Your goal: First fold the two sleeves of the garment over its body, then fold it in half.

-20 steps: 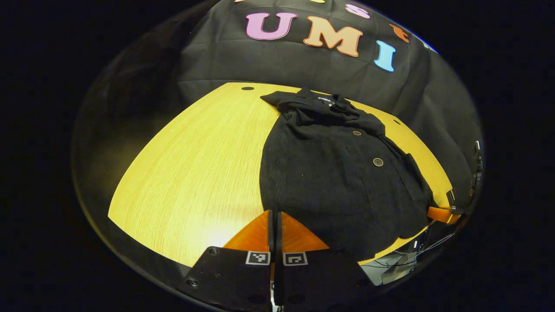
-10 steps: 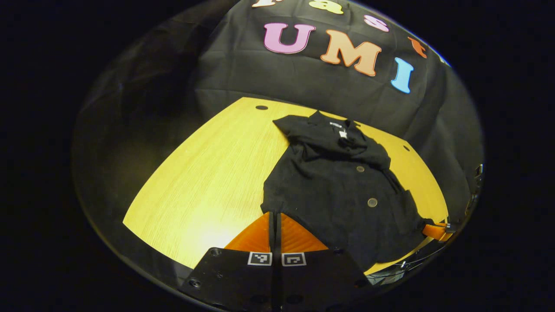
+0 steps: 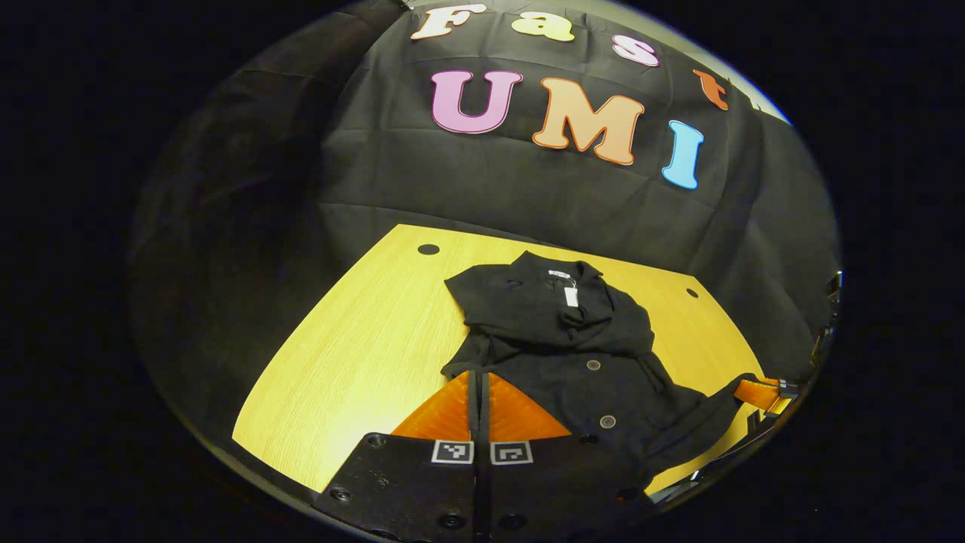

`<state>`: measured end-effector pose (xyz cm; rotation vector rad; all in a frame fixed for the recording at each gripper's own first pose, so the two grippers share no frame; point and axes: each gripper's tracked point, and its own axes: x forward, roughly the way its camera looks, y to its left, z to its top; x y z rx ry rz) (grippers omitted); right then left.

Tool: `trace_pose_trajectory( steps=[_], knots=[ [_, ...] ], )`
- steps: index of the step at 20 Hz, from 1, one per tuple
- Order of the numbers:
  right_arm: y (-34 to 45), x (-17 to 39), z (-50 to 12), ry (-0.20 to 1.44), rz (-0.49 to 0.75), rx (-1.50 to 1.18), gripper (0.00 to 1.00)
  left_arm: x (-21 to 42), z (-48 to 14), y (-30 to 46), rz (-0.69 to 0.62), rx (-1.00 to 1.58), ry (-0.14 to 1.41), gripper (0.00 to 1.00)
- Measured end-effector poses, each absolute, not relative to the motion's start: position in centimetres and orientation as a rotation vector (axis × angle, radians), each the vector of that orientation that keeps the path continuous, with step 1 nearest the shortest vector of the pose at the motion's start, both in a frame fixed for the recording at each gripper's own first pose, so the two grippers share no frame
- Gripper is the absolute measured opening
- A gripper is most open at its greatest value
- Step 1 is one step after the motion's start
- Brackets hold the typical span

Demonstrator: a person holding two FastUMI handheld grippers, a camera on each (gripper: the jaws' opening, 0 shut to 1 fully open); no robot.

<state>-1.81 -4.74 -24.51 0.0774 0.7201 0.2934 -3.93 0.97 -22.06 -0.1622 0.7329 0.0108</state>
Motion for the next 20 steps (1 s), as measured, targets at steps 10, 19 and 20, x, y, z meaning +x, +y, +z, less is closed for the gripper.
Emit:
trace_pose_trajectory(
  steps=[10, 19, 20],
  knots=[
    [-3.7, 5.7, -20.4, 0.635, 0.249, 0.070, 0.03, 4.3, -20.3, 2.0, -0.055, -0.133, 0.678, 0.00],
    [-2.2, 12.5, -18.5, 0.585, 0.217, 0.056, 0.03, 11.6, -20.6, 3.0, -0.088, -0.125, 0.661, 0.00],
    [-2.1, 13.0, -18.3, 0.582, 0.213, 0.057, 0.03, 12.3, -20.7, 3.1, -0.091, -0.125, 0.664, 0.00]
  ],
)
